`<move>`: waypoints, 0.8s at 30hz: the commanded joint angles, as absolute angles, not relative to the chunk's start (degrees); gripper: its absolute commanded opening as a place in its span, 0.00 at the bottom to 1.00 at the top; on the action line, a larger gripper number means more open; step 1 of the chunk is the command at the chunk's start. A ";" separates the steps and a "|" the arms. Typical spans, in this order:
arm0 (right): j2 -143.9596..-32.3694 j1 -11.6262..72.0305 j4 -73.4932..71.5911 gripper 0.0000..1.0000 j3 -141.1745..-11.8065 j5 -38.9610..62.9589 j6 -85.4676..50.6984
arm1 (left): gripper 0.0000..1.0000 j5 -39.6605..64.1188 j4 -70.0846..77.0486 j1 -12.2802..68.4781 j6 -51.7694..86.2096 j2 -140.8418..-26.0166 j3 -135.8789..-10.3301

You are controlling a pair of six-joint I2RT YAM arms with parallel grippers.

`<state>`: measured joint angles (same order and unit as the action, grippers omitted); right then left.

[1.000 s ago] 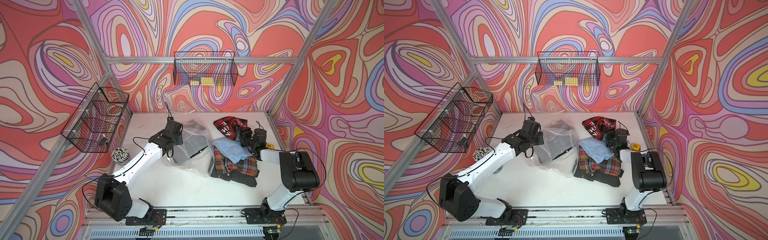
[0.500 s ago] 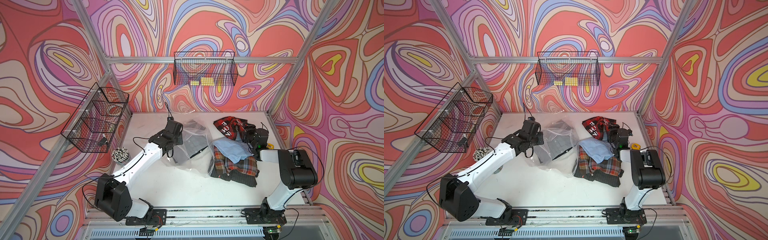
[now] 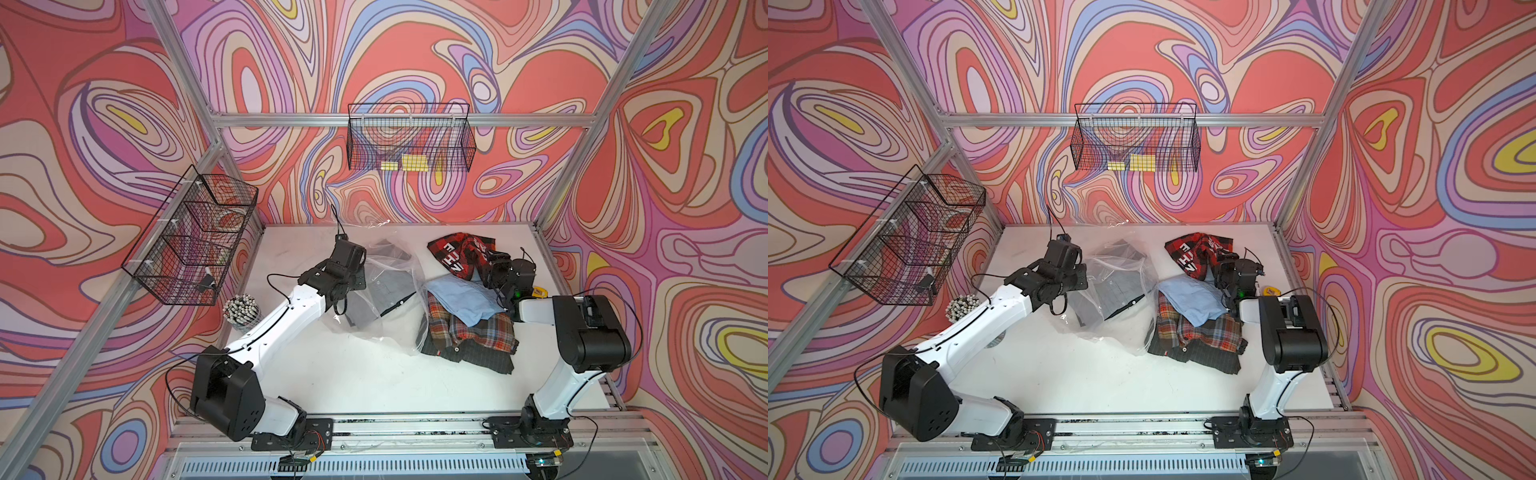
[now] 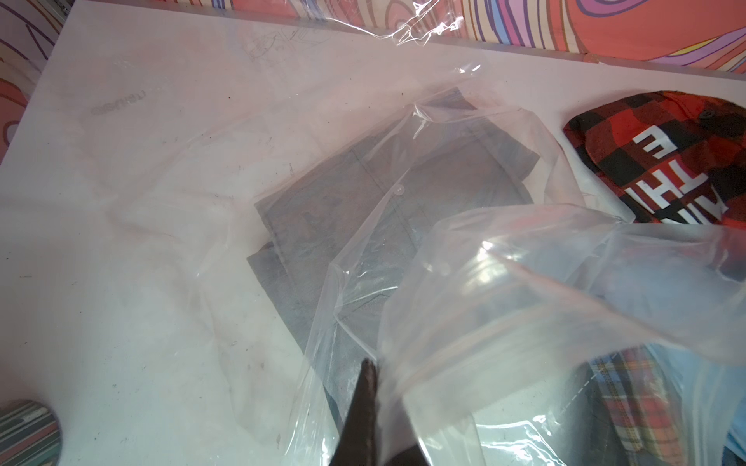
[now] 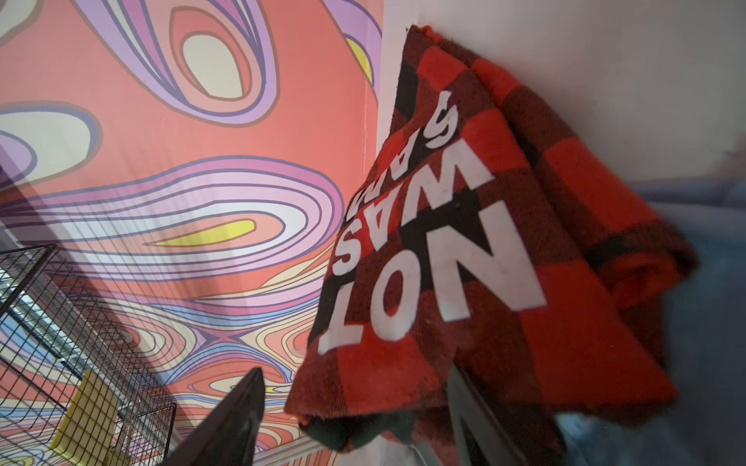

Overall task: Take the shirt out of the vacuum bag
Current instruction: Place the shirt at the center of the board.

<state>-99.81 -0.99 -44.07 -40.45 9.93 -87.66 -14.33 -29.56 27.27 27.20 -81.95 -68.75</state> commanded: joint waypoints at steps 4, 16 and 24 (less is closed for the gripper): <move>-91.57 -0.27 -43.04 0.77 -36.77 9.33 -89.31 | 0.00 -13.78 -30.76 26.89 26.88 -82.79 -70.31; -103.52 0.44 -49.61 0.78 -38.77 11.03 -92.62 | 0.00 -13.81 -30.86 26.81 26.76 -83.41 -70.53; -108.53 0.61 -46.51 0.77 -43.05 10.51 -89.21 | 0.00 -13.89 -30.97 26.82 26.56 -83.98 -70.76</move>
